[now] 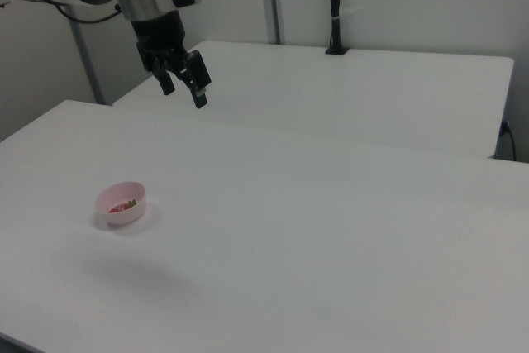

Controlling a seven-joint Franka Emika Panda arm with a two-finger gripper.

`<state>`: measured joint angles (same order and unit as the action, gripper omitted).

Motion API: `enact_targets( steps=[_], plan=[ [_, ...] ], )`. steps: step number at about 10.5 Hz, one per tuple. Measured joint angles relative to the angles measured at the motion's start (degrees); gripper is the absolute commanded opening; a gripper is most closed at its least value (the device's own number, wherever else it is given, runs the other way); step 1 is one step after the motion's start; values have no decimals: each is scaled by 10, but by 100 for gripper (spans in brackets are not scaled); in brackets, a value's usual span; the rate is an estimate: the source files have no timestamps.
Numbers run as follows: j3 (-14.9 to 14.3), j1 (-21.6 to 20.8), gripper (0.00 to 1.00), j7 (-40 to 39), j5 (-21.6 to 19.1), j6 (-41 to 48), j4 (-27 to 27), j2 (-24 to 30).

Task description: Pick up strawberry from bowl

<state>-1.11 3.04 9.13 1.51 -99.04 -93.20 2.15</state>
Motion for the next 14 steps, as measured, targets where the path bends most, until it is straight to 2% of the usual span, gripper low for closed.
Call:
enact_targets(
  steps=[11, 12, 14],
  plan=[
    [1, 0, 100, 0, 0, 0, 0, -1],
    [1, 0, 100, -10, 0, 0, -1, -1],
    [3, -1, 100, -112, 0, 3, -9, -8]
  ],
)
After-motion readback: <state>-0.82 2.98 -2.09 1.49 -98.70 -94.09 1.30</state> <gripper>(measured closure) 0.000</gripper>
